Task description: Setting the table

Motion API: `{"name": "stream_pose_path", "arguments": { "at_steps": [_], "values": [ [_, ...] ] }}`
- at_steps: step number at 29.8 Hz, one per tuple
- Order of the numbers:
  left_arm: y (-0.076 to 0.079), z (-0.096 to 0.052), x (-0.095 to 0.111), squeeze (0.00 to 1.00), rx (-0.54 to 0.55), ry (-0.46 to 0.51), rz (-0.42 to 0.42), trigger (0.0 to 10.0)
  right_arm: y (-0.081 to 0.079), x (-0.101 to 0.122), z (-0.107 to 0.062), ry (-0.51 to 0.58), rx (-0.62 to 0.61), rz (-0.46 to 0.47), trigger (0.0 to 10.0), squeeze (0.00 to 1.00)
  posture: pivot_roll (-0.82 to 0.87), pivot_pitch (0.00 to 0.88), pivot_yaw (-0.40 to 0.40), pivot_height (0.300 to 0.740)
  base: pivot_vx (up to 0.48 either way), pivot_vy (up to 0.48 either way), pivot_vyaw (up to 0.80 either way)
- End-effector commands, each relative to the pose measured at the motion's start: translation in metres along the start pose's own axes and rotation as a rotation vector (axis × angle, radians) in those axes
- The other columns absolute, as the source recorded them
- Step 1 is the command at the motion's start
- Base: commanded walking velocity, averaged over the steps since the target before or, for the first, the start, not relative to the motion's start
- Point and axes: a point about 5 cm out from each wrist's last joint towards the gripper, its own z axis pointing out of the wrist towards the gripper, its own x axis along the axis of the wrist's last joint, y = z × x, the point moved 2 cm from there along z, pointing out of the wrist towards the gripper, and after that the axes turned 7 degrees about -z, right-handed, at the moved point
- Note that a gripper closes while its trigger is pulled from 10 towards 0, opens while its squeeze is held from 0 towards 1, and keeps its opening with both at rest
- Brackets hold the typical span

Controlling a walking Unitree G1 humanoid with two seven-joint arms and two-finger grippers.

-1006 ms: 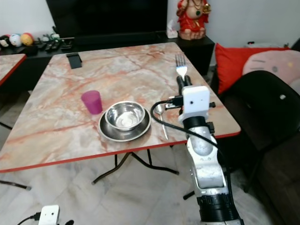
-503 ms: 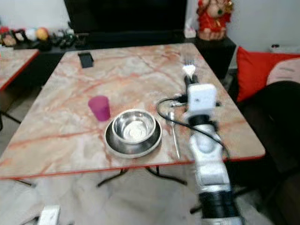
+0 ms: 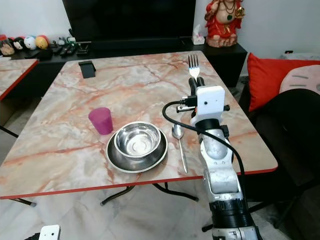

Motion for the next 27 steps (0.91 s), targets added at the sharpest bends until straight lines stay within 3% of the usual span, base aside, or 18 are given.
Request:
{"name": "stream_pose_path", "arguments": {
  "at_steps": [1, 5, 14, 22, 26, 27],
  "values": [
    [-0.005, -0.001, -0.003, 0.00, 0.015, -0.014, -0.004, 10.0, 0.007, -0.002, 0.003, -0.023, -0.029, 0.021, 10.0, 0.00, -0.12, 0.000, 0.064, 0.732, 0.000, 0.277, 0.00],
    [-0.005, -0.001, -0.002, 0.00, 0.014, -0.012, -0.002, 10.0, 0.012, -0.002, 0.005, -0.022, -0.041, 0.021, 10.0, 0.00, -0.12, 0.000, 0.067, 0.732, 0.000, 0.378, 0.00],
    [-0.007, -0.001, 0.000, 0.00, 0.014, -0.008, 0.008, 10.0, 0.013, -0.005, 0.007, -0.041, -0.044, 0.003, 10.0, 0.00, -0.12, 0.000, 0.066, 0.732, 0.000, 0.000, 0.00],
    [-0.007, 0.000, 0.001, 0.00, 0.011, -0.006, 0.006, 10.0, 0.033, -0.015, 0.021, -0.110, -0.031, -0.074, 10.0, 0.00, -0.12, 0.000, 0.069, 0.732, 0.000, 0.000, 0.00],
    [-0.006, 0.000, 0.001, 0.00, 0.010, -0.008, 0.006, 10.0, 0.037, -0.022, 0.027, -0.180, 0.009, -0.139, 10.0, 0.00, -0.12, 0.000, 0.071, 0.732, 0.000, 0.000, 0.00],
    [-0.006, 0.000, 0.001, 0.00, 0.008, -0.008, 0.008, 10.0, 0.038, -0.037, 0.029, -0.283, 0.039, -0.128, 10.0, 0.00, -0.13, 0.000, 0.075, 0.732, 0.000, 0.000, 0.00]
  ]
}}
